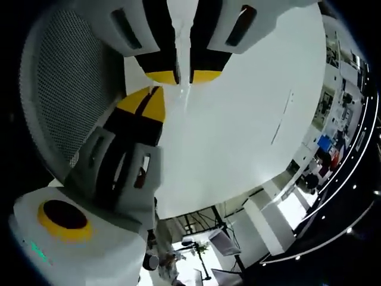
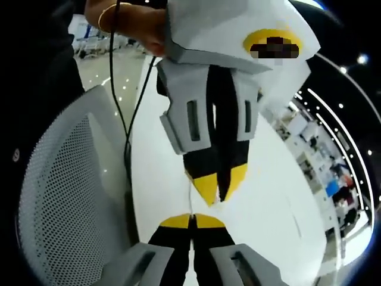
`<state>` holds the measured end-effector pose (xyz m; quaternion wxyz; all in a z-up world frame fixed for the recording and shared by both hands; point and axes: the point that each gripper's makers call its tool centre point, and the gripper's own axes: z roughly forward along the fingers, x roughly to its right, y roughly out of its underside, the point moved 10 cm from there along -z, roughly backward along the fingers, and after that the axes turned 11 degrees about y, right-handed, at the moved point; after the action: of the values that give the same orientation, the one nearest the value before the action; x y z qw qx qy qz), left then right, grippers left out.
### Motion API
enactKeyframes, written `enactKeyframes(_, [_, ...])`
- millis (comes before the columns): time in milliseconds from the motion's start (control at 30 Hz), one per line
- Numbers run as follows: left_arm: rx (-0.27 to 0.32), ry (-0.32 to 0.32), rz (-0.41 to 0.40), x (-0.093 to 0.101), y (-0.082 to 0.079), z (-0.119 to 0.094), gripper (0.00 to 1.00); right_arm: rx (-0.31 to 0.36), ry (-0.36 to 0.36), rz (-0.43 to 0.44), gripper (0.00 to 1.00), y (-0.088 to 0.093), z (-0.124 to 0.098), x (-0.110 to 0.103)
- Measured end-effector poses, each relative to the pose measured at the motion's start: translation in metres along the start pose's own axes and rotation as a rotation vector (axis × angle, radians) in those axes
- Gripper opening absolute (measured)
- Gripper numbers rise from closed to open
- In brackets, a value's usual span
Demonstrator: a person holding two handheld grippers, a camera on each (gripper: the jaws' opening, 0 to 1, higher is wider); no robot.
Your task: Open the resealable bag by pulling the two sides of the seal apart until the entire bag opening is separated and visibly accessible.
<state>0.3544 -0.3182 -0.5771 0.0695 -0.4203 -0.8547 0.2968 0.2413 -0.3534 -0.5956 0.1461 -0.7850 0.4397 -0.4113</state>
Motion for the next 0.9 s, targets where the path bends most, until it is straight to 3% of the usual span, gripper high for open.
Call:
enactKeyframes(233, [0.01,0.004,-0.035,0.0,0.002,0.0,0.0,0.001,-0.008,-0.004,0.0,-0.002,0.002,0.0])
enactKeyframes(467, [0.096,-0.068,-0.052,-0.011,-0.007,-0.009,0.0,0.011,-0.029,-0.003,0.0,-0.003,0.001,-0.003])
enactKeyframes(900, [0.158,-0.164,-0.02,-0.02,-0.02,-0.016,0.0,0.008,-0.058,-0.024,0.0,-0.004,0.002,-0.007])
